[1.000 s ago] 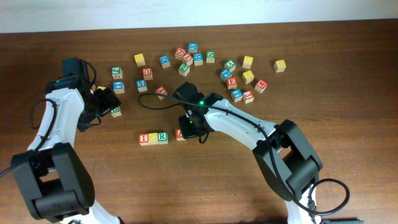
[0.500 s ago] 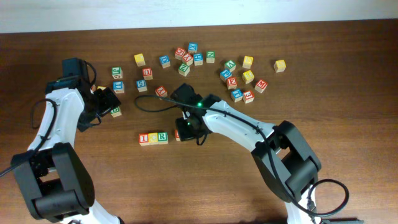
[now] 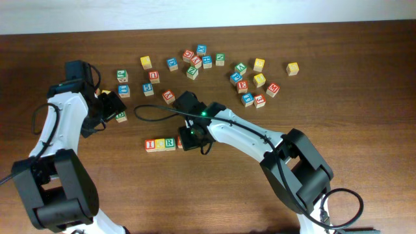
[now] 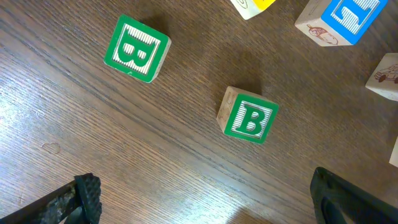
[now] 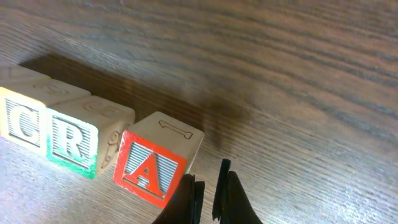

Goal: Spell out ICRA
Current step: 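Push the A block left against the R block with the right gripper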

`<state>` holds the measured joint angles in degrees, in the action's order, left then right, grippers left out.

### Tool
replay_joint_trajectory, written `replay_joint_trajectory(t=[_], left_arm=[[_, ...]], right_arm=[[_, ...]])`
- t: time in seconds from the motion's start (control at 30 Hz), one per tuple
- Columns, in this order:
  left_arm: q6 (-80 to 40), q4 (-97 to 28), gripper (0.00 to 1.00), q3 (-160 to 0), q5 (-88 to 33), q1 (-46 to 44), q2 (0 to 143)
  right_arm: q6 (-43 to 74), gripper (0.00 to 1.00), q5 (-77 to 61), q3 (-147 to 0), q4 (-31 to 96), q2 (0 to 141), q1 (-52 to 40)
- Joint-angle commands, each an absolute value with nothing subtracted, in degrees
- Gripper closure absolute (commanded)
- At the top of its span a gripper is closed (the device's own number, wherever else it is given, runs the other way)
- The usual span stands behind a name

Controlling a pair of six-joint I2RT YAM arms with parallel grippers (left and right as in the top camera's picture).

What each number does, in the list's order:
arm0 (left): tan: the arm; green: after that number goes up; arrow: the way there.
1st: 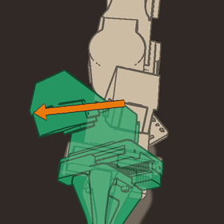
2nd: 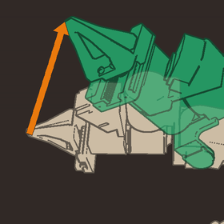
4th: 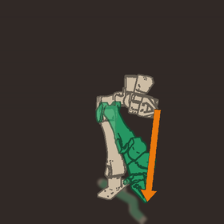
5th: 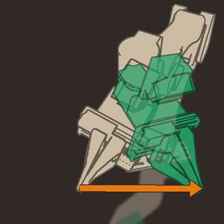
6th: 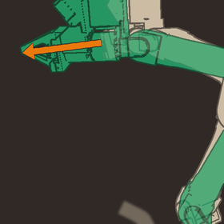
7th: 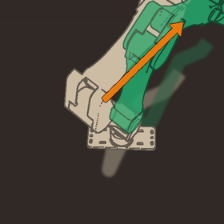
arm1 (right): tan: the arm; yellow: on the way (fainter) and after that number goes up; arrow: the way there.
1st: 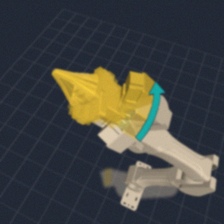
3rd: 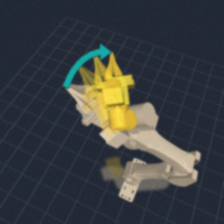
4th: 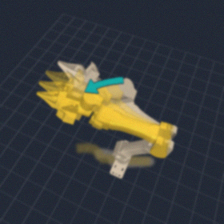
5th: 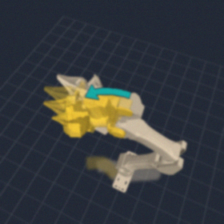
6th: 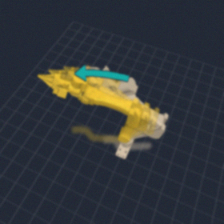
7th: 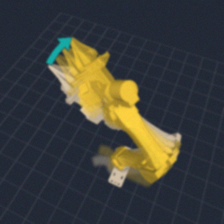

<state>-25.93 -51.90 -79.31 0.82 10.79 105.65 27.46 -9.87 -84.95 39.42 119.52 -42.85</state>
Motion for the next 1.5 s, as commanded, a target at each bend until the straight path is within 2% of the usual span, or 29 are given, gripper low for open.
replay_joint_trajectory(t=[0.0,0.47,1.03,1.17,1.47], left_arm=[[-25.6,-51.9,0.01,-79.8,0.8,10.7,105.8],[-25.6,-51.9,0.01,-79.8,0.8,10.7,105.8],[-25.6,-51.9,0.01,-79.8,0.8,10.7,105.8],[-25.6,-51.9,0.01,-79.8,0.8,10.7,105.8],[-25.6,-51.9,0.01,-79.8,0.8,10.7,105.8]], right_arm=[[27.5,0.96,-10.4,-84.6,39.0,119.4,-43.2],[27.2,0.95,-9.4,-84.6,38.2,119.4,-44.2],[27.2,0.95,1.3,-84.6,31.7,119.4,-44.2],[27.2,0.95,-3.2,-84.6,27.1,119.4,-44.4],[27.2,0.95,-6.0,-84.6,29.8,119.4,-44.6]])
